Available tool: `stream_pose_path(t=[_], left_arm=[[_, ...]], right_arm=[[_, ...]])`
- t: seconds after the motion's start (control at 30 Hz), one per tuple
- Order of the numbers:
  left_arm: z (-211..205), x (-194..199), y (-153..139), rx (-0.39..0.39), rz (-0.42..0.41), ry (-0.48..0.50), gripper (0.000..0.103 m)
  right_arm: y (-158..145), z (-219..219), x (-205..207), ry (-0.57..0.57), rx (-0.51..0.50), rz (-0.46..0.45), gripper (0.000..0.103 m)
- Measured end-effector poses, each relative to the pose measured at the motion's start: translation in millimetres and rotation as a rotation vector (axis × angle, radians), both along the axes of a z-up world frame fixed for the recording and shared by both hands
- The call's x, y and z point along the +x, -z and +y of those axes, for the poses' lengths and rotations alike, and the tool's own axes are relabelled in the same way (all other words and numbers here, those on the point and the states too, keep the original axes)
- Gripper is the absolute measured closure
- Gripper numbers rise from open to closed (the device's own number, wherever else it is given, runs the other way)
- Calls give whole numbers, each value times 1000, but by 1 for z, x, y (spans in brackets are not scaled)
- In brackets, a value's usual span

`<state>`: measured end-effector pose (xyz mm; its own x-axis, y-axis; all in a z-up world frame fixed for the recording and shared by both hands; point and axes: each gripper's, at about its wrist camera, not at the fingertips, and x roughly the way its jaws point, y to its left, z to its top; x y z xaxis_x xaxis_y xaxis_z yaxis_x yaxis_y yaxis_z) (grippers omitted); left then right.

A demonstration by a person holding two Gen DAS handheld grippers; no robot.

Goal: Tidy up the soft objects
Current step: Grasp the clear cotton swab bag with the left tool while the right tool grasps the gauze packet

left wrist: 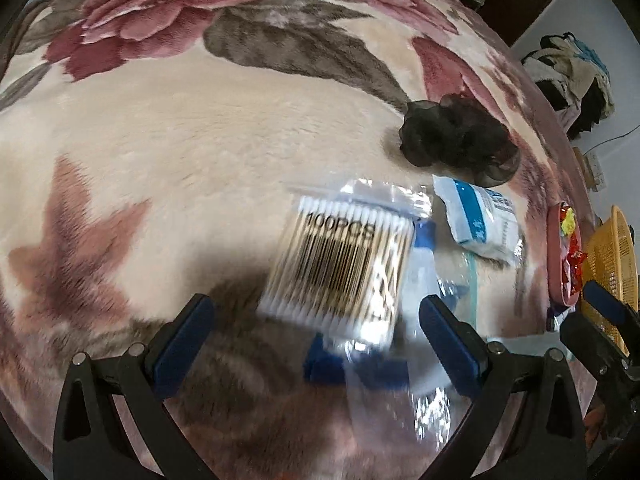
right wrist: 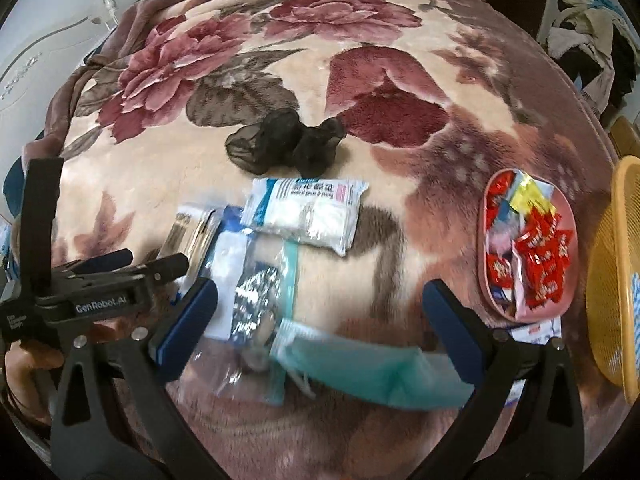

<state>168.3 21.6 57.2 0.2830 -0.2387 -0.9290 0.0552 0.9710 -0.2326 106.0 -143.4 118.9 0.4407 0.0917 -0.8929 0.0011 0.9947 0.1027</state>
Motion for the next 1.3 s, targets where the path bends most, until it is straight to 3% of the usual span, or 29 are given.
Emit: stream_pose_path(t=[0.13,0.27,0.53,0.67,0.87,0.97,1.13,1.3], left_arm=[[-4,15,19,-9,31,13,0],[6,23,33,-78,52,-20,1],[24,25,24,-99,8,-40,3],[29,30,27,-116,26,-43,3],[26,28,37,-119,47,-33,3],[26,23,36,-112,39,-34,4],[31,18,32,-96,20,-61,30],[40,6,19,-26,-23,-85,31]], right_arm=[[12,-3,19,9,12,23,0],[23,-4,38,9,25,40,0],[36,-7,83,-4,89,54,0],[46,-2,102,-33,89,73,0],[57,1,91,-105,240,137,0],[56,4,74,-146,253,150,0],[44,10,58,-201,135,93,0],[43,13,65,-196,108,95,0]])
